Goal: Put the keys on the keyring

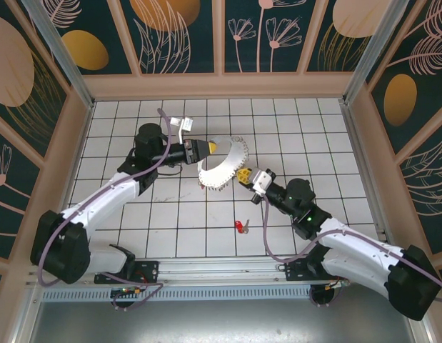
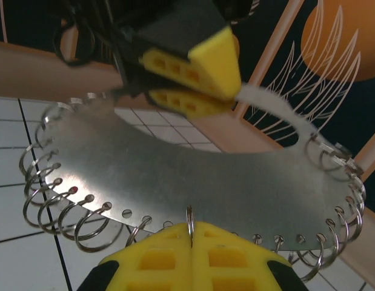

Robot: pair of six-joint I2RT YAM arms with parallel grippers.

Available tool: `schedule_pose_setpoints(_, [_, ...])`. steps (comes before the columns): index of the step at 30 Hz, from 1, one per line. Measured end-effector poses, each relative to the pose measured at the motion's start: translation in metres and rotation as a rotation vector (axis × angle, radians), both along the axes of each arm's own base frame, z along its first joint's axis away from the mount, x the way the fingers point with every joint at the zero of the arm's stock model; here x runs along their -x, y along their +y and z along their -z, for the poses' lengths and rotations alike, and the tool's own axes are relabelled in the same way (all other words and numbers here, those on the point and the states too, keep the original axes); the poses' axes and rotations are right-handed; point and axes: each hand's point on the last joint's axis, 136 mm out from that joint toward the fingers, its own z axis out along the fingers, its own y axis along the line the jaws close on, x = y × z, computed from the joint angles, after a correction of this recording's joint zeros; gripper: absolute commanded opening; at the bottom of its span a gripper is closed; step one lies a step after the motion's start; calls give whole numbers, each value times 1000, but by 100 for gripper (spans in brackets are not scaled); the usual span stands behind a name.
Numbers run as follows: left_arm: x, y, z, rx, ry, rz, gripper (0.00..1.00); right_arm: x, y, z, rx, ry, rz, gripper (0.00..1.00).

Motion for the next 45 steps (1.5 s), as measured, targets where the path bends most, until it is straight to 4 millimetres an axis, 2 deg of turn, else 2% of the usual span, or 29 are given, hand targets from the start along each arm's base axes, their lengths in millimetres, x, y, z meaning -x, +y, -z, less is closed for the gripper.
schedule_pose_setpoints(5, [-4, -3, 39, -54, 85, 24, 46, -3, 5, -5, -32, -15, -13, 0])
schedule_pose_setpoints(8, [-2, -2, 46, -80, 77, 34, 57, -8, 4, -4, -37, -12, -5, 0])
schedule_pose_setpoints(13, [-1, 2, 52, -122, 11, 50, 67, -16, -4, -8, -66, -3, 7, 0])
schedule_pose_setpoints(17, [2, 10, 42, -164, -131, 61, 73, -21, -8, -6, -78, 20, 0, 0])
schedule_pose_setpoints(23, [16, 22, 14, -256, -489, 84, 74, -27, -10, 8, -60, 74, -24, 0])
schedule_pose_setpoints(27, [21, 28, 12, -339, -697, 107, 74, -26, -7, 21, -29, 118, -61, 0])
schedule_pose_setpoints(29, [23, 30, 17, -380, -768, 131, 71, -27, -6, 24, -20, 131, -71, 0])
schedule_pose_setpoints(34, [39, 27, 32, -400, -914, 251, 50, -24, 1, 21, -10, 141, -129, 0])
schedule_pose_setpoints(38, [45, 21, 40, -397, -985, 316, 40, -23, 9, 20, 8, 151, -178, 0])
schedule_pose_setpoints(41, [49, 14, 47, -389, -1025, 364, 35, -23, 13, 18, 22, 149, -207, 0])
schedule_pose_setpoints(45, [56, 6, 50, -373, -1090, 418, 34, -22, 20, 18, 34, 157, -250, 0])
